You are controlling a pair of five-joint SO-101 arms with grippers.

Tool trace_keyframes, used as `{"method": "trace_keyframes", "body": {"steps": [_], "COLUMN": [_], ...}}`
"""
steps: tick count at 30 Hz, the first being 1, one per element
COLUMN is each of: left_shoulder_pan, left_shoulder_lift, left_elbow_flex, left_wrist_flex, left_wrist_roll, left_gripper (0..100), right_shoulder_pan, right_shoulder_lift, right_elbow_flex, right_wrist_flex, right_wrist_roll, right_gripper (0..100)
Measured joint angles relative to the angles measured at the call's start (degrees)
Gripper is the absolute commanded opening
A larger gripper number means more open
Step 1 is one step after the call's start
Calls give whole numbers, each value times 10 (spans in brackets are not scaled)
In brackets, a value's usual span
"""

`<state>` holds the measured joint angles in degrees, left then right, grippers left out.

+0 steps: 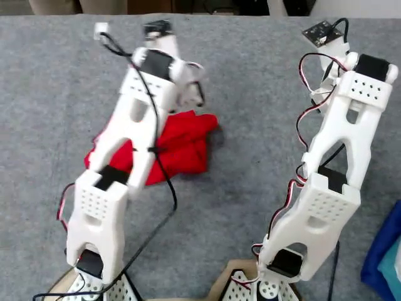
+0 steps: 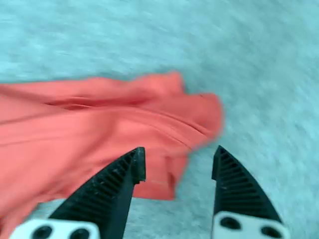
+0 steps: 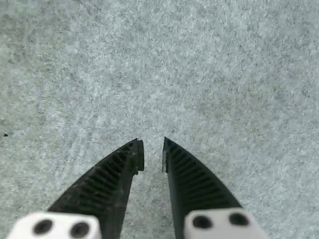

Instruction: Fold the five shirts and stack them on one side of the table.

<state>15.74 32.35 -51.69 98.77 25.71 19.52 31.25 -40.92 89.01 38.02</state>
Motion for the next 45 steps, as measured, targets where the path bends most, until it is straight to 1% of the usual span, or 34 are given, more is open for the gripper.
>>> {"method": "trace_keyframes", "body": {"steps": [2, 6, 8, 10, 18, 24, 28, 29, 30, 32, 34, 35, 38, 45], "left_shoulder_pan": [-43, -127, -168, -193, -227, -244, -250, -252, -253, -253, -253, -253, -257, -298], "left_shoulder_lift": [0, 0, -1, -1, 9, 8, 8, 8, 8, 8, 8, 8, 8, 8], "left_elbow_flex": [-4, -2, 18, 50, 207, 287, 307, 308, 308, 308, 308, 308, 308, 277], "left_wrist_flex": [9, 14, 14, 14, 14, 14, 14, 14, 14, 14, 14, 14, 14, 14], "left_wrist_roll": [-2, -33, -43, -50, -60, -152, -200, -205, -208, -210, -210, -211, -210, -207], "left_gripper": [235, 214, 209, 207, 206, 206, 200, 175, 129, 10, 33, 19, 20, 27], "right_shoulder_pan": [0, -1, -1, 0, 0, 0, 0, 0, 0, -1, -4, -6, -7, -6], "right_shoulder_lift": [0, 0, 0, 0, 0, 0, 0, 0, 1, 1, 0, 0, 0, 0], "right_elbow_flex": [0, 0, 0, 0, 0, 0, 8, 13, 14, 14, 14, 14, 14, 14], "right_wrist_flex": [0, 0, 0, 0, 0, 0, 0, 0, 0, 0, 0, 0, 0, 0], "right_wrist_roll": [0, 0, 0, 0, 0, 0, 0, 0, 0, 0, 0, 0, 0, 0], "right_gripper": [81, 81, 81, 81, 81, 81, 81, 81, 81, 81, 81, 81, 81, 81]}}
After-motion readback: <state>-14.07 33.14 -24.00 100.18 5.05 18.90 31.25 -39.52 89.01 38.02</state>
